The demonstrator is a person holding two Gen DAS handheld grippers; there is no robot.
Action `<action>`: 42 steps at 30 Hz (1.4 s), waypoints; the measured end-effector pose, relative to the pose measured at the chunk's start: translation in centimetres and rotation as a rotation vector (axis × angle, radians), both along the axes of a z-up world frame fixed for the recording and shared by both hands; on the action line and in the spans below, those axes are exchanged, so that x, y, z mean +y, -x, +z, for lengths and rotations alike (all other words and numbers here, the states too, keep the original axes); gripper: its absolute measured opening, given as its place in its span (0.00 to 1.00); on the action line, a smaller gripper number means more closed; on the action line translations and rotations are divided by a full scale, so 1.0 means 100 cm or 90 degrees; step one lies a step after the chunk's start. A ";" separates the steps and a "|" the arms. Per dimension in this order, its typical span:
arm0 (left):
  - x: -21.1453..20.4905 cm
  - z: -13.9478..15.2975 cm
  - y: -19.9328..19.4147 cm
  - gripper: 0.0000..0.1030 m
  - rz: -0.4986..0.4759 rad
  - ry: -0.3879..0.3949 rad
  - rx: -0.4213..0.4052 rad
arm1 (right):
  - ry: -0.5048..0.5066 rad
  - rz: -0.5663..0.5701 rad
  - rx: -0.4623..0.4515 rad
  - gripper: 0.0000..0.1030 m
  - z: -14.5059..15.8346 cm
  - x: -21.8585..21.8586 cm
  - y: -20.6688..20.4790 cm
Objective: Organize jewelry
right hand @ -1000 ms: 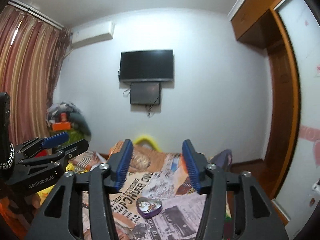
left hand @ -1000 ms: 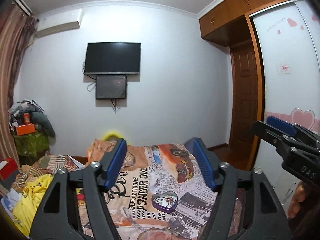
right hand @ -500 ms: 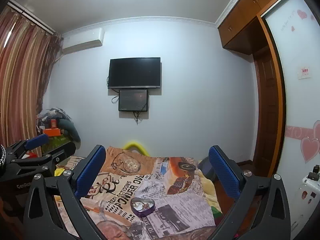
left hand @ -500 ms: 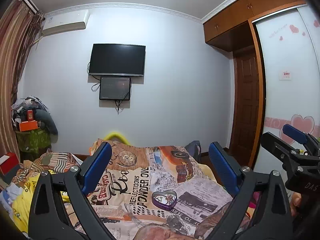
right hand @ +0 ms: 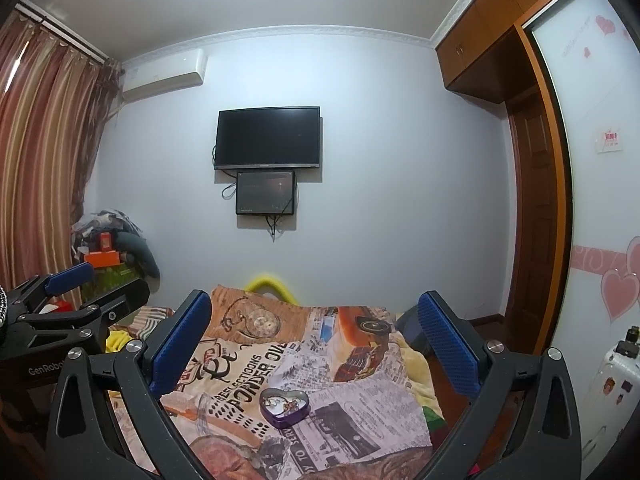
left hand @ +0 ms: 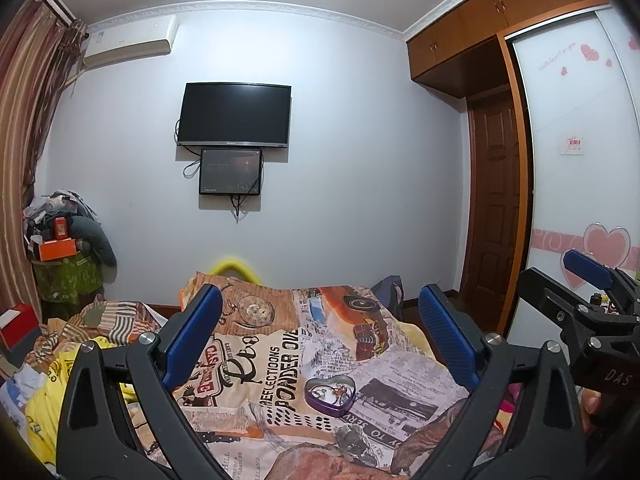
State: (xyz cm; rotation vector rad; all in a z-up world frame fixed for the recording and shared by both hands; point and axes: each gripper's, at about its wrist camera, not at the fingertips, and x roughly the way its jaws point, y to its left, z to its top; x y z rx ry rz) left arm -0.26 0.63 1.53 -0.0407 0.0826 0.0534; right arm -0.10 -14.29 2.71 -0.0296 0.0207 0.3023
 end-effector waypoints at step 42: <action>-0.001 0.002 -0.002 0.99 -0.010 0.002 0.011 | -0.013 -0.005 0.026 0.99 0.002 -0.010 -0.001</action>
